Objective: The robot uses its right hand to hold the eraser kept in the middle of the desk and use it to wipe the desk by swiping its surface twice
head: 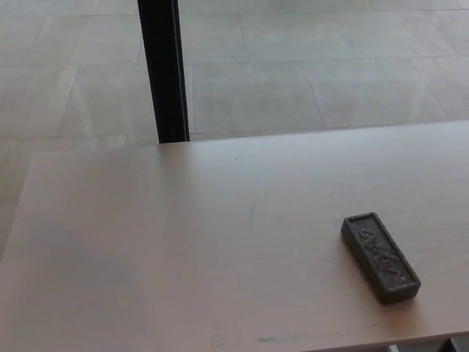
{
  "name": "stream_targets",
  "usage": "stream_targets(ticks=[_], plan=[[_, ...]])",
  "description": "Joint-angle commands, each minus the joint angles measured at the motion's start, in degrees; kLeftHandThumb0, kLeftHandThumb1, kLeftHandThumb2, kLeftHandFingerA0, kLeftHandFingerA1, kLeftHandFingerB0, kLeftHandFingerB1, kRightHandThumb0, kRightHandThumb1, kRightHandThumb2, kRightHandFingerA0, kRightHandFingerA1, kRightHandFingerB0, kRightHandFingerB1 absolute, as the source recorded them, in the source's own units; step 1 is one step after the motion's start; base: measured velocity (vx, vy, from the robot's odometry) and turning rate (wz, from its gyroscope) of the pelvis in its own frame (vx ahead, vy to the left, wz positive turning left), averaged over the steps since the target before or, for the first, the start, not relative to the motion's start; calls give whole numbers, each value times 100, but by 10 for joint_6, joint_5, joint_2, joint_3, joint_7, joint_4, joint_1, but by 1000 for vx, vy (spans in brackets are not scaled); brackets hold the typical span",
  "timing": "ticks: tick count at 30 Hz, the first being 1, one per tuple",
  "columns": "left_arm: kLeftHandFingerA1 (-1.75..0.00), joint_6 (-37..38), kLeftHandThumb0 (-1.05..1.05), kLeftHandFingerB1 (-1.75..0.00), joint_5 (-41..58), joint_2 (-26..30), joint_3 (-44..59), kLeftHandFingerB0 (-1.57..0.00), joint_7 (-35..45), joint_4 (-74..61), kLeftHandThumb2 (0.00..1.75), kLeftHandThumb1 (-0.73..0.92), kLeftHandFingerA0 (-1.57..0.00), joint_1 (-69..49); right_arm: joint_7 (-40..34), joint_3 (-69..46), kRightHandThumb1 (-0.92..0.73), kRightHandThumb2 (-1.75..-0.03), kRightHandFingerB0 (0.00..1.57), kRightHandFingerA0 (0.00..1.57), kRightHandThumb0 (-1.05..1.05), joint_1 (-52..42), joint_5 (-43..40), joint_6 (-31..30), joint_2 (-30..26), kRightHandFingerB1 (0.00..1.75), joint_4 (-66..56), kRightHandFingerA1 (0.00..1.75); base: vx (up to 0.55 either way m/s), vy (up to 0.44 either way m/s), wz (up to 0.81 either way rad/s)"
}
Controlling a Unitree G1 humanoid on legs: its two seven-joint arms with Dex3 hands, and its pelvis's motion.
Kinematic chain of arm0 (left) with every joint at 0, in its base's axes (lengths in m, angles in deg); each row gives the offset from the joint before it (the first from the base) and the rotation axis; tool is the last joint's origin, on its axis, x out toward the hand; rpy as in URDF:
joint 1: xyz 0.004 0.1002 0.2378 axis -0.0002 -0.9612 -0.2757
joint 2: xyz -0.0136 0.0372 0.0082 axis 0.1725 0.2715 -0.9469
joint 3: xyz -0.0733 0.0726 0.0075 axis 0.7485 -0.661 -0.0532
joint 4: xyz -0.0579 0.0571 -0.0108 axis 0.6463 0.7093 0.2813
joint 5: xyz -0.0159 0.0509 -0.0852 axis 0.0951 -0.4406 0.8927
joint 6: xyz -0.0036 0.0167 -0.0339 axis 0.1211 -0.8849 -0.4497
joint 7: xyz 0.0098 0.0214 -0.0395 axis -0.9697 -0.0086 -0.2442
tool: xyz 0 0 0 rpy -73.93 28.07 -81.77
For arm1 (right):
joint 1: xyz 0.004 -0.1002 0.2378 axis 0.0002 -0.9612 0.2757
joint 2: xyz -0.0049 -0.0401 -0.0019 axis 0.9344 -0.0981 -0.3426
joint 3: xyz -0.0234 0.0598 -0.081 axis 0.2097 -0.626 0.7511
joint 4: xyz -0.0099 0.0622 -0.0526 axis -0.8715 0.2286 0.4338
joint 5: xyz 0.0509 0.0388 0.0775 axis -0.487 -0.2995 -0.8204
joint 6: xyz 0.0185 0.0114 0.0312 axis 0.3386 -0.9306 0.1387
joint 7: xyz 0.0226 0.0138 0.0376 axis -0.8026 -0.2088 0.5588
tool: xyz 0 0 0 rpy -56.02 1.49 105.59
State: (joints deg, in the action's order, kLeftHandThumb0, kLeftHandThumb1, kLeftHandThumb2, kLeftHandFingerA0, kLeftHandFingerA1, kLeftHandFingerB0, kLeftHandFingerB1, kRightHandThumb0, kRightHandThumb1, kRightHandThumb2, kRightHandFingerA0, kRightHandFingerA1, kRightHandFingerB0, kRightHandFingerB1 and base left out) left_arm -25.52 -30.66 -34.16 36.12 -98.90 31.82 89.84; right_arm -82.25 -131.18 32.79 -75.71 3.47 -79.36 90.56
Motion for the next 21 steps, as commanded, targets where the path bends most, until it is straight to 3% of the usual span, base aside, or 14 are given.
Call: stream_targets(ticks=[1, 3, 4, 5, 7, 8, 12, 15, 16, 19, 20, 21], plan=[[-100, 11, -73, -72, -6, -10, -2, -31, -28, -33, 77, 92, -44, -22, -12, -34, -48, -97, 29, 71, -59, -14, -72, -2, 36, 69, 12, 102, 0, 0, 0], [-101, 10, -72, -72, -4, -12, 0, -31, -29, -41, 77, 92, -45, -29, -14, -36, -47, -97, 28, 71, -55, -18, -76, 6, 47, 67, 9, 98, 0, 0, 0], [-104, 14, -73, -73, -2, -15, 1, -28, -24, -48, 75, 92, -44, -38, -19, -37, -65, -63, 29, 61, -53, -21, -79, 5, 56, 73, 7, 114, 0, 0, 0], [-87, 17, -70, -72, -4, -19, -1, -36, -23, -57, 110, 78, -47, -47, -24, -37, -63, -64, 32, 63, -54, -21, -82, 7, 66, 77, 3, 114, 0, 0, 0], [-87, 20, -70, -72, -6, -22, -2, -36, -19, -64, 110, 78, -47, -61, -21, -39, -63, -64, 32, 63, -54, -31, -89, 10, 73, 77, -5, 114, 0, 0, 0], [-96, 21, -71, -72, -4, -23, -1, -33, -15, -71, 79, 92, -44, -71, -28, -31, -62, -66, 35, 68, -57, -31, -83, 11, 81, 79, -6, 116, 0, 0, 0], [-93, 29, -72, -73, 1, -25, 4, -36, 0, -85, 79, 92, -46, -104, -17, -30, -64, -65, 35, 67, -55, -59, -94, 17, 104, 79, -21, 112, 0, 0, 0], [-96, 46, -70, -70, 12, -30, 15, -35, 14, -77, 77, 92, -46, -120, -10, -29, -61, -64, 44, 74, -57, -86, -99, 50, 130, 84, -25, 117, 0, 0, 0], [-101, 57, -70, -72, 12, -33, 19, -40, 12, -66, 74, 92, -54, -122, -6, -26, -61, -64, 46, 77, -57, -93, -96, 71, 132, 86, -3, 121, 0, 0, 0], [-103, 76, -70, -74, 9, -39, 23, -40, 16, -52, 75, 92, -55, -151, 27, -28, -62, -65, 45, 77, -59, -130, -107, 96, 139, 88, 21, 121, 0, 0, 0], [-99, 85, -70, -73, 13, -46, 28, -34, 20, -55, 77, 92, -50, -168, 39, -26, -61, -63, 47, 73, -58, -150, -108, 103, 144, 88, 29, 120, 0, 0, 0], [-93, 91, -67, -81, 6, -45, 25, -41, 12, -45, 75, 92, -51, -165, 41, -24, -61, -63, 50, 71, -56, -152, -110, 106, 146, 89, 29, 118, 0, 0, 0]])
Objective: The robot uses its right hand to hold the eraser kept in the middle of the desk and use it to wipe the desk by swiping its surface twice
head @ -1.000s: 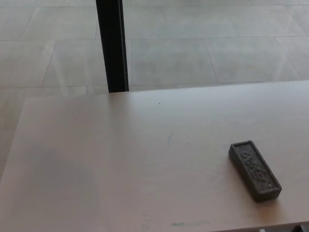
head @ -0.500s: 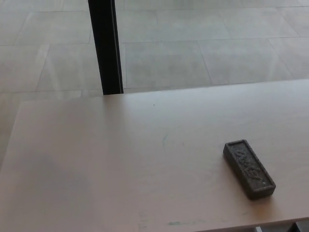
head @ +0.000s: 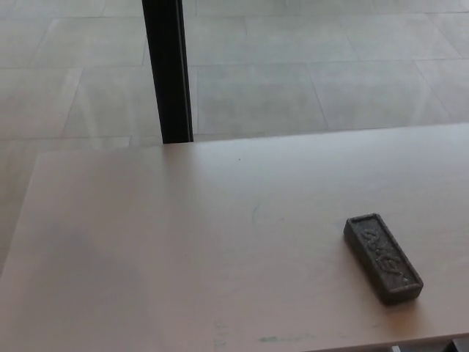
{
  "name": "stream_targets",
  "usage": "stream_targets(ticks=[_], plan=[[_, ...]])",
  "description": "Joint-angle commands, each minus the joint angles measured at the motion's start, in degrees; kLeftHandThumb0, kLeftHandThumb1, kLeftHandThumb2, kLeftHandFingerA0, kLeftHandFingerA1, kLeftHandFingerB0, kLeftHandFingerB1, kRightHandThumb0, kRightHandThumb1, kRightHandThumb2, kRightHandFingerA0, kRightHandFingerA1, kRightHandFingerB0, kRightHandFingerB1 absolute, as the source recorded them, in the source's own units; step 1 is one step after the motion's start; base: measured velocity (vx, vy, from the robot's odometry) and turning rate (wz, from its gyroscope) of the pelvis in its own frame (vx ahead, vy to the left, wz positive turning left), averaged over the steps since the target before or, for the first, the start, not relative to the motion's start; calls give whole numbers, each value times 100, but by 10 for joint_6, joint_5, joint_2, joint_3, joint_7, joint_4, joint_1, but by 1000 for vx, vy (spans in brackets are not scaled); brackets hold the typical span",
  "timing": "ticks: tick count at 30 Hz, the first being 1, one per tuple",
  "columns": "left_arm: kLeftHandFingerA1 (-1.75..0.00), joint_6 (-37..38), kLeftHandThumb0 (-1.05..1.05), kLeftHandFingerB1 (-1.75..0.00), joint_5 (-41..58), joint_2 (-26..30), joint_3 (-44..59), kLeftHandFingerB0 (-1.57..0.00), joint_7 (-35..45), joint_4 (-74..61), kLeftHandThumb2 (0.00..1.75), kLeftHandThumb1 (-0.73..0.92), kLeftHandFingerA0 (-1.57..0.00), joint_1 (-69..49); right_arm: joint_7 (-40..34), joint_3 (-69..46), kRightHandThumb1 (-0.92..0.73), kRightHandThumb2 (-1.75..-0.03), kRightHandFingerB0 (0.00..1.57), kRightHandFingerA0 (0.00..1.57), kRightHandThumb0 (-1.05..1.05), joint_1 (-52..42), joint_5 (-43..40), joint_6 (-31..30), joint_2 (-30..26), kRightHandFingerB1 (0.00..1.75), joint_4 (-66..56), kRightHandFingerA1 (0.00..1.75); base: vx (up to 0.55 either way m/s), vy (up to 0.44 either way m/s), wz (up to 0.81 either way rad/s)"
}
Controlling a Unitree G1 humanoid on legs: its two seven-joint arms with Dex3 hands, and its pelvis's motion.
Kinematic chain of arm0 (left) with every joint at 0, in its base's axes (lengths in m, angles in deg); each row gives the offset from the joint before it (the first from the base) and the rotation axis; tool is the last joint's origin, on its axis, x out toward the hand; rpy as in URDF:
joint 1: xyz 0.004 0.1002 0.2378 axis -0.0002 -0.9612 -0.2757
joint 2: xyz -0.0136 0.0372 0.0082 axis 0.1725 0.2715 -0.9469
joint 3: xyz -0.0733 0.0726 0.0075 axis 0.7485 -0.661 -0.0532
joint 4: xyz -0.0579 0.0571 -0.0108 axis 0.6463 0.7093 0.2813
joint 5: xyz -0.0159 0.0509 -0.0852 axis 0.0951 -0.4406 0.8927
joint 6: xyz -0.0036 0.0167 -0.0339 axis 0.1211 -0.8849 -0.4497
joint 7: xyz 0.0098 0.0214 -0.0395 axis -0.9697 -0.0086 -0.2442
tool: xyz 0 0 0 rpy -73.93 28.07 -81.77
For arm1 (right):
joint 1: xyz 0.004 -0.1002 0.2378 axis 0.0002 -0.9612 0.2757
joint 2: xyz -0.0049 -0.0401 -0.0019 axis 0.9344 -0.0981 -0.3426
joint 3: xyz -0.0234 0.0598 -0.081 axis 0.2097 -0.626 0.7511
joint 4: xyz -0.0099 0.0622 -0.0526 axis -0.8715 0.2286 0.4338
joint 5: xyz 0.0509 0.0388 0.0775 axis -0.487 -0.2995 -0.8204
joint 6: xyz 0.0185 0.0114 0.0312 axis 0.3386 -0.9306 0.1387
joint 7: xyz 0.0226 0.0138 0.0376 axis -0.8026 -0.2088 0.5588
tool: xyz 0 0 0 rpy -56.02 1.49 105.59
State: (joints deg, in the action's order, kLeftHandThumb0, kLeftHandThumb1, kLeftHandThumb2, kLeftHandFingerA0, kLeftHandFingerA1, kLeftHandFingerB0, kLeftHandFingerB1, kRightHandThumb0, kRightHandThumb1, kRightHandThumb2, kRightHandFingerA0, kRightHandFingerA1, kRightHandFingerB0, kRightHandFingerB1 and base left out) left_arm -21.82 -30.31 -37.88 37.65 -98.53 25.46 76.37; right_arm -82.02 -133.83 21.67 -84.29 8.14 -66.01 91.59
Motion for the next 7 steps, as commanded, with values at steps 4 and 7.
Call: stream_targets(ticks=[4, 7], plan=[[-83, 67, -68, -68, 13, -19, 19, -39, 25, 25, 109, 74, -52, -55, 59, 8, -63, -62, 50, 79, -54, -66, -33, 82, 25, 82, 23, 117, 0, 0, 0], [-90, 78, -69, -66, 17, -28, 24, -35, 42, 20, 74, 92, -48, -85, 79, 9, -65, -62, 53, 80, -55, -88, -38, 91, 25, 83, 30, 117, 0, 0, 0]])
